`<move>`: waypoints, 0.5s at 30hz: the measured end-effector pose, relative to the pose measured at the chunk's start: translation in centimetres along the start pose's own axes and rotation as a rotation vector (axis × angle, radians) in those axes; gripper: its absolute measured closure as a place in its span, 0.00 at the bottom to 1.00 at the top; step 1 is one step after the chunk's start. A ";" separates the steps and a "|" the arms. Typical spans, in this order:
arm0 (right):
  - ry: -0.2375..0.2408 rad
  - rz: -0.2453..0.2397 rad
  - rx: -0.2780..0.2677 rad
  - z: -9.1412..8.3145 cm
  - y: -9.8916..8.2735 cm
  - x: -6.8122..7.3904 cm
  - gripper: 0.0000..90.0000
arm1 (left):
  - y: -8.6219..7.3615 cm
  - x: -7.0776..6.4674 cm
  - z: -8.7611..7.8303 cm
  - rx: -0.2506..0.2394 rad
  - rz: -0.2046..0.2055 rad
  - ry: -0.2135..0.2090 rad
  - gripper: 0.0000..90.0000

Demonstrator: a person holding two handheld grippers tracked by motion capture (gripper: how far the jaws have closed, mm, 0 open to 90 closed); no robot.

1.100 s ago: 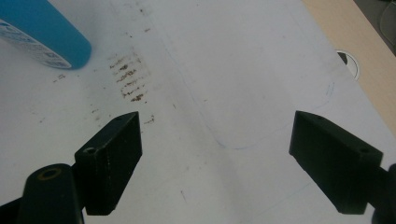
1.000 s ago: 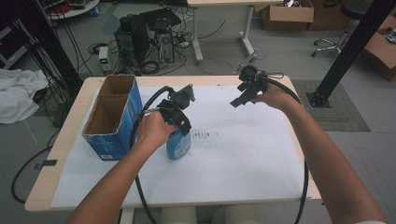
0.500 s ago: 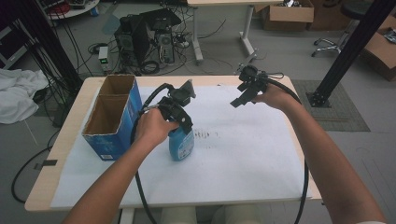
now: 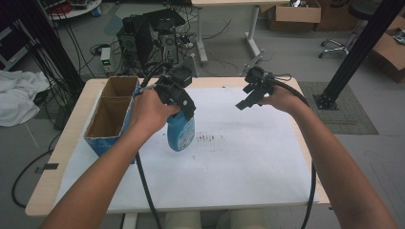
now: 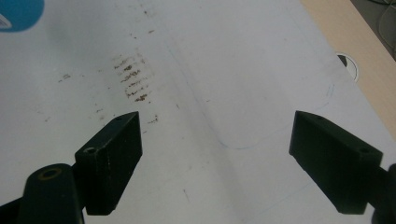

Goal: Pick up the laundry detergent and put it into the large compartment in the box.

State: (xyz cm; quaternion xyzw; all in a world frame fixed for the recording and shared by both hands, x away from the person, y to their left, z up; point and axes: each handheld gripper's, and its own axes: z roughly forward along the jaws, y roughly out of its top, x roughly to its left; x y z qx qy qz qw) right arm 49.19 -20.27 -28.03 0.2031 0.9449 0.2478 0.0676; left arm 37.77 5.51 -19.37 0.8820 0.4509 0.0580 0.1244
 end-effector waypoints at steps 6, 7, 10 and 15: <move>0.002 -0.009 0.003 0.0 0.0 0.1 0.19 | 0.6 0.1 -2.9 -0.011 -0.017 0.018 0.42; 0.002 -0.008 0.003 0.0 0.1 0.1 0.19 | 0.6 0.2 -3.1 -0.008 -0.017 0.018 0.42; 0.001 -0.008 0.004 0.0 0.1 0.2 0.19 | 0.8 0.4 -4.2 -0.010 -0.035 0.013 0.42; 0.004 -0.012 0.000 -0.1 0.1 0.3 0.19 | 1.0 1.1 -6.1 -0.022 -0.068 0.014 0.42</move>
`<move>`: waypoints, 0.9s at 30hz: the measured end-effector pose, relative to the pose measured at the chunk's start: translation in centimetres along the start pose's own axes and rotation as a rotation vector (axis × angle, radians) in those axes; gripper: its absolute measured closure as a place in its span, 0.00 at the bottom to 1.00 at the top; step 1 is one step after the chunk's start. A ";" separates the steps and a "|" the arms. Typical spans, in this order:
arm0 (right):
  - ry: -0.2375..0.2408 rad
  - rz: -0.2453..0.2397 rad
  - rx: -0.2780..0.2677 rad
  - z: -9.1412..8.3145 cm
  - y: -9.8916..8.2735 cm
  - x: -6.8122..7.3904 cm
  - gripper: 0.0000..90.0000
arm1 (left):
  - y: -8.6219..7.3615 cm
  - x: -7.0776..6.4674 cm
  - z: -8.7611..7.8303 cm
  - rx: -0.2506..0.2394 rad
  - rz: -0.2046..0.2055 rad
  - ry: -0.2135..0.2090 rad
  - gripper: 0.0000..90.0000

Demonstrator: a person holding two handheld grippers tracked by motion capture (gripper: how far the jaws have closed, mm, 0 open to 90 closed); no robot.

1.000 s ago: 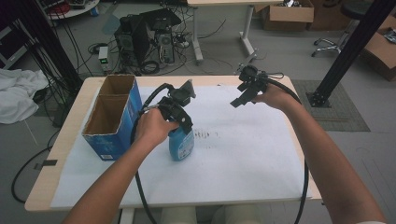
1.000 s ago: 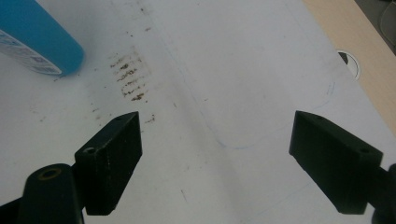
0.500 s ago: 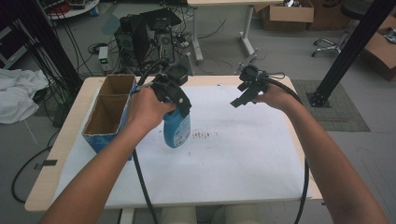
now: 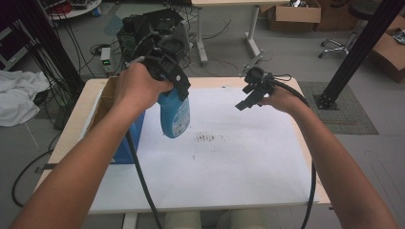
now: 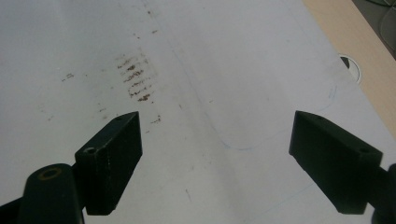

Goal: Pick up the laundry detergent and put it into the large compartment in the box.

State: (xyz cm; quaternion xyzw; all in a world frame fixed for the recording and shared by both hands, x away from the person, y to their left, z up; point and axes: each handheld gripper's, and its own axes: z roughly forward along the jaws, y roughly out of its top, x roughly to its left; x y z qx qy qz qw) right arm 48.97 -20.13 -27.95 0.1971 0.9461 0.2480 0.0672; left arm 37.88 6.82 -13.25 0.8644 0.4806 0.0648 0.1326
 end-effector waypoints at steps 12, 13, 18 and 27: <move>0.004 -0.009 -0.008 -0.1 0.1 0.3 0.19 | 0.3 2.3 -3.7 -0.017 -0.124 0.076 0.42; 0.005 -0.009 -0.007 -0.2 0.1 0.3 0.19 | 0.2 2.5 -3.9 -0.019 -0.135 0.079 0.42; 0.001 -0.006 -0.009 -0.2 0.1 0.4 0.19 | 0.0 3.7 -5.1 -0.034 -0.191 0.097 0.42; 0.006 -0.017 -0.010 0.0 0.3 0.4 0.19 | -1.1 6.1 -7.3 -0.048 -0.295 0.127 0.42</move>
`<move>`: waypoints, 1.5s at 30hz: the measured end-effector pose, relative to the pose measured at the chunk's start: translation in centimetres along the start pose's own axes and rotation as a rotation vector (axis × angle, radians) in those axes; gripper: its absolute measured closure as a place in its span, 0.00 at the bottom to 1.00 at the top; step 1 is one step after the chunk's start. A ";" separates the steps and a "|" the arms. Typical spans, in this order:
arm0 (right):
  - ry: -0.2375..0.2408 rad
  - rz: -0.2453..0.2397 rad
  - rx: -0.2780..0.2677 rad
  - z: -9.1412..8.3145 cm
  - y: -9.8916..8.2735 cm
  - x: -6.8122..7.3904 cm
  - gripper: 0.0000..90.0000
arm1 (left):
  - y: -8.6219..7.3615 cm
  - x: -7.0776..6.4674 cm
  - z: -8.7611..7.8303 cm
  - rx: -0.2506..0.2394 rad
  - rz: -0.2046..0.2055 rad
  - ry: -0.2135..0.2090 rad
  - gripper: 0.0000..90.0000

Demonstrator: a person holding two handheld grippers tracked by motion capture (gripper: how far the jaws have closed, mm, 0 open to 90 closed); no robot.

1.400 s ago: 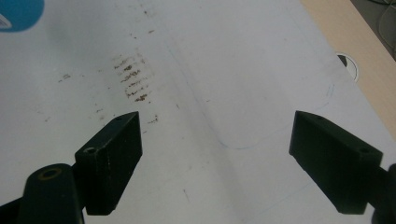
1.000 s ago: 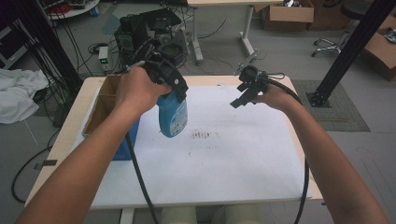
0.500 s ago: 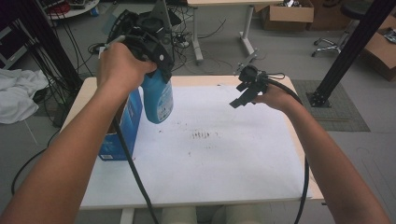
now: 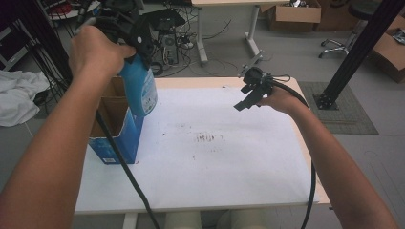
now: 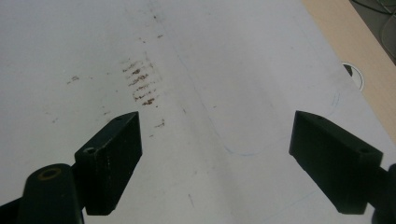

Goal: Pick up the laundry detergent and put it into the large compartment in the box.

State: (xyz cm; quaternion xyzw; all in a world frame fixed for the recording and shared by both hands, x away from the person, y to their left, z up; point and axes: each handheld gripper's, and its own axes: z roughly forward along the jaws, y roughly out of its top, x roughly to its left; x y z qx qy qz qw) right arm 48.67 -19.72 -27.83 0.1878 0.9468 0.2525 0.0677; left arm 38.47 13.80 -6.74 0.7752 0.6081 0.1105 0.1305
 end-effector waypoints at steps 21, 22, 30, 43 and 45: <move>0.001 0.003 -0.010 0.0 -0.1 -0.1 0.19 | -1.2 5.7 0.4 0.011 -0.197 0.102 0.42; 0.001 0.002 -0.010 0.0 -0.1 -0.1 0.19 | -1.3 5.9 0.5 0.009 -0.201 0.109 0.42; 0.005 0.002 -0.005 0.3 -0.1 -0.1 0.19 | -1.5 6.9 1.6 -0.002 -0.227 0.134 0.42; 0.004 0.011 0.001 0.3 -0.3 -0.5 0.19 | -2.0 7.7 5.1 0.030 -0.213 0.159 0.42; 0.003 0.015 0.002 0.3 -0.3 -0.5 0.19 | -2.1 7.9 5.7 0.035 -0.211 0.161 0.42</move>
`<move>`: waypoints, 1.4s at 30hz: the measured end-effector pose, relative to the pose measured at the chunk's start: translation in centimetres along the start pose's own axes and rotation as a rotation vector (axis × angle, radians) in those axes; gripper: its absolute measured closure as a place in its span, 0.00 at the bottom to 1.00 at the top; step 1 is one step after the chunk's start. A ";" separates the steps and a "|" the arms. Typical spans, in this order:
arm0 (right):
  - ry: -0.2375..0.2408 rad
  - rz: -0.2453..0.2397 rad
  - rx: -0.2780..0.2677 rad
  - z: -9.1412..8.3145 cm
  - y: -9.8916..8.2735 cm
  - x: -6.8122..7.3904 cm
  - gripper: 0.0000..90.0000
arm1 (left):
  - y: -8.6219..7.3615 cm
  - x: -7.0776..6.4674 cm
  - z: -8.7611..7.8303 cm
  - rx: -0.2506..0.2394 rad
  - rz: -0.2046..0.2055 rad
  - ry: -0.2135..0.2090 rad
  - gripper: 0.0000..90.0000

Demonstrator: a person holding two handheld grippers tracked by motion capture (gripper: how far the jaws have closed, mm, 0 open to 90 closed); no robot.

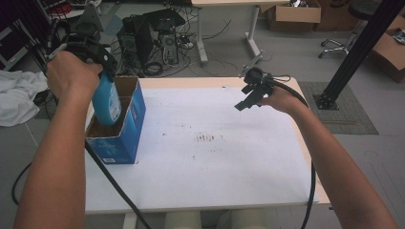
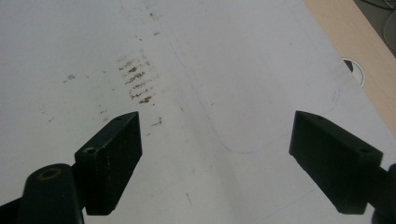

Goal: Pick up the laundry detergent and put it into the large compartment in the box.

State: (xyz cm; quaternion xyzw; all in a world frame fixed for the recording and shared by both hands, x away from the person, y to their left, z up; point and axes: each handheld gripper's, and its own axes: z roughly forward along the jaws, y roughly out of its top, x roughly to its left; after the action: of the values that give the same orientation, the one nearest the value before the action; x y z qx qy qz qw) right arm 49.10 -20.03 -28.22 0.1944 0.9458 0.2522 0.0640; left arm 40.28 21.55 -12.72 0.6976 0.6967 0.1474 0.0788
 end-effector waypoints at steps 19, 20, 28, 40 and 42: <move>0.000 0.010 0.013 0.3 -0.1 -0.1 0.19 | -2.3 1.1 8.3 0.066 0.013 -0.044 0.42; 0.000 0.004 0.014 0.4 -0.1 -0.1 0.19 | -2.5 1.1 8.7 0.066 0.014 -0.046 0.42; 0.000 0.005 0.020 0.5 -0.1 -0.1 0.19 | -3.4 1.0 11.5 0.072 0.020 -0.054 0.42; -0.002 0.009 0.030 0.6 -0.2 -0.1 0.19 | -4.0 0.9 14.0 0.088 0.029 -0.060 0.42; -0.002 0.008 0.029 0.6 -0.2 -0.1 0.19 | -4.1 1.0 14.4 0.091 0.029 -0.062 0.42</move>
State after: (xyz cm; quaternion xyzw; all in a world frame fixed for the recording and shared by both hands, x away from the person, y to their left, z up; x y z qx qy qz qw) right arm 49.26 -19.97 -28.86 0.1993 0.9485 0.2385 0.0611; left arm 40.88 23.96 -27.49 0.7146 0.6898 0.0950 0.0665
